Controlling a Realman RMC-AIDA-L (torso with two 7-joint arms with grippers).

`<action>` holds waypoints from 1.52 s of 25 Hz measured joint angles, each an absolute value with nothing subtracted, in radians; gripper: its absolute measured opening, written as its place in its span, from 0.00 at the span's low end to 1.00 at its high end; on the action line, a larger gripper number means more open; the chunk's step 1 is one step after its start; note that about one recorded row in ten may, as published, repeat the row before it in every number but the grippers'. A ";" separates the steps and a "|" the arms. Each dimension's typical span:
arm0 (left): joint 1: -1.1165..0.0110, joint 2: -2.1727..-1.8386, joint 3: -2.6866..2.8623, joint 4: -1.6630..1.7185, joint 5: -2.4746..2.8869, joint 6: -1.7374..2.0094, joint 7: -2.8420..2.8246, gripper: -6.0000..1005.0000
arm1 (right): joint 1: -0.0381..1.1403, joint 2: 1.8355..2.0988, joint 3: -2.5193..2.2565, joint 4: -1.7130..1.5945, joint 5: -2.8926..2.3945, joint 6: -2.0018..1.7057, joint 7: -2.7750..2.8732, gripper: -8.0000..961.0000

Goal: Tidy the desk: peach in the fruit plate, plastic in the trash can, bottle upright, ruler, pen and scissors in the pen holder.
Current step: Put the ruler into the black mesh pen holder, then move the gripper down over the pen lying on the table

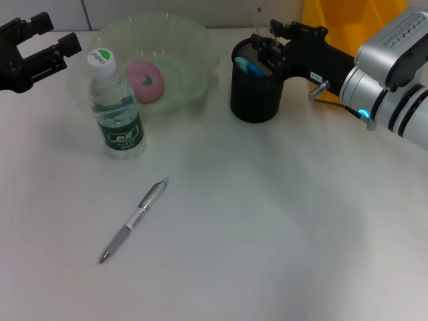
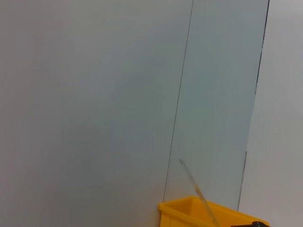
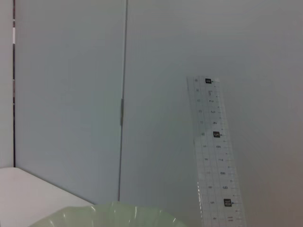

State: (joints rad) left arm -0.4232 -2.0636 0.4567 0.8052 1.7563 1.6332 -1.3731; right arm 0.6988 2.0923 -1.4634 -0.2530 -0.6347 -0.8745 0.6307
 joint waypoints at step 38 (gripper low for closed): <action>-0.398 -2.061 0.564 0.873 1.765 1.676 -1.499 0.73 | 0.335 2.082 -1.442 -0.413 -0.634 -1.443 0.706 0.51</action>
State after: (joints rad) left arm -0.3982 -2.0612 0.5636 0.8728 1.7653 1.6756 -1.4989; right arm 0.3349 2.0820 -1.4423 -0.4135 -0.6341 -1.4425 0.7057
